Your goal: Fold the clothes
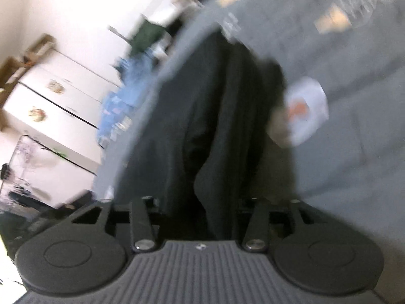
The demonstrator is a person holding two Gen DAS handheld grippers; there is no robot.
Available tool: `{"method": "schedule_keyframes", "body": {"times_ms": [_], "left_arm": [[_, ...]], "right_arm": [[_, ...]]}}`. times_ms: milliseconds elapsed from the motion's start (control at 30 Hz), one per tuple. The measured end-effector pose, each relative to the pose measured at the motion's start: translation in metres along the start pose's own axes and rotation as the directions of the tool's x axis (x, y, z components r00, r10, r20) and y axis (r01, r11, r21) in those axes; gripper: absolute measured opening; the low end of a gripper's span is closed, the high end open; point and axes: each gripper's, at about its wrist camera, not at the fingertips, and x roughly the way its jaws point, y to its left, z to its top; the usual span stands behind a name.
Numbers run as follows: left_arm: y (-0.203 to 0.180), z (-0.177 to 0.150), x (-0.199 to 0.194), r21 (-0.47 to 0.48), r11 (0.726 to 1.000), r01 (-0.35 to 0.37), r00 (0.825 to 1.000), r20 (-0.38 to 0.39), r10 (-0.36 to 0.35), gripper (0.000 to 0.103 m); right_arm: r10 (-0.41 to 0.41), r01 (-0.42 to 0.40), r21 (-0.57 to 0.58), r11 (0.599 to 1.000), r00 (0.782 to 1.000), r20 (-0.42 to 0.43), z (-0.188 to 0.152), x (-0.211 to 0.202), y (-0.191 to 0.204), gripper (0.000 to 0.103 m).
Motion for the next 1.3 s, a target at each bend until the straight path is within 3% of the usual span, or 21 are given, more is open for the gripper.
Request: {"method": "schedule_keyframes", "body": {"times_ms": [100,200,567,633,700,800,900,1067,1133,1300], "left_arm": [[0.0,0.0,0.0,0.001,1.0,-0.002,1.0,-0.001,0.002,0.072],[0.0,-0.001,0.001,0.001,1.0,-0.005,1.0,-0.005,0.005,0.072],[0.0,-0.002,0.002,0.001,1.0,-0.023,1.0,-0.013,0.023,0.072],[0.0,-0.002,0.002,0.005,1.0,-0.026,1.0,-0.013,0.026,0.072],[0.0,-0.003,0.002,0.009,1.0,-0.029,0.999,-0.014,0.029,0.072],[0.001,-0.002,0.001,0.014,1.0,-0.028,1.0,-0.007,0.028,0.072],[0.002,0.009,-0.002,0.054,0.998,-0.028,1.0,0.011,0.028,0.072],[0.016,0.043,0.011,0.1,0.993,0.058,0.998,-0.005,-0.058,0.072],[0.019,0.054,0.025,0.15,0.988,0.046,0.999,-0.032,-0.042,0.075],[0.029,0.073,0.068,0.169,0.984,0.056,0.996,-0.082,-0.043,0.076]], "right_arm": [[0.045,-0.046,0.036,0.998,0.998,0.032,-0.003,0.007,-0.016,0.065],[0.066,-0.066,-0.006,0.998,0.996,0.06,-0.004,0.01,-0.017,0.068],[0.137,-0.141,0.096,0.985,0.99,0.045,0.004,0.007,-0.031,0.08],[0.141,-0.146,0.113,0.983,0.989,0.049,0.004,0.005,-0.034,0.075],[0.133,-0.138,0.107,0.985,0.99,0.052,0.002,0.003,-0.037,0.05],[0.116,-0.119,0.055,0.991,0.992,0.045,0.0,-0.001,-0.034,0.039],[0.081,-0.08,-0.031,0.996,0.996,0.038,0.0,-0.004,-0.022,0.037],[0.084,-0.084,-0.012,0.996,0.996,0.03,0.002,-0.003,-0.025,0.037],[0.08,-0.079,-0.022,0.997,0.997,0.022,0.003,-0.001,-0.024,0.038],[0.056,-0.054,-0.054,0.997,0.998,0.022,0.002,0.001,-0.019,0.041]]}}
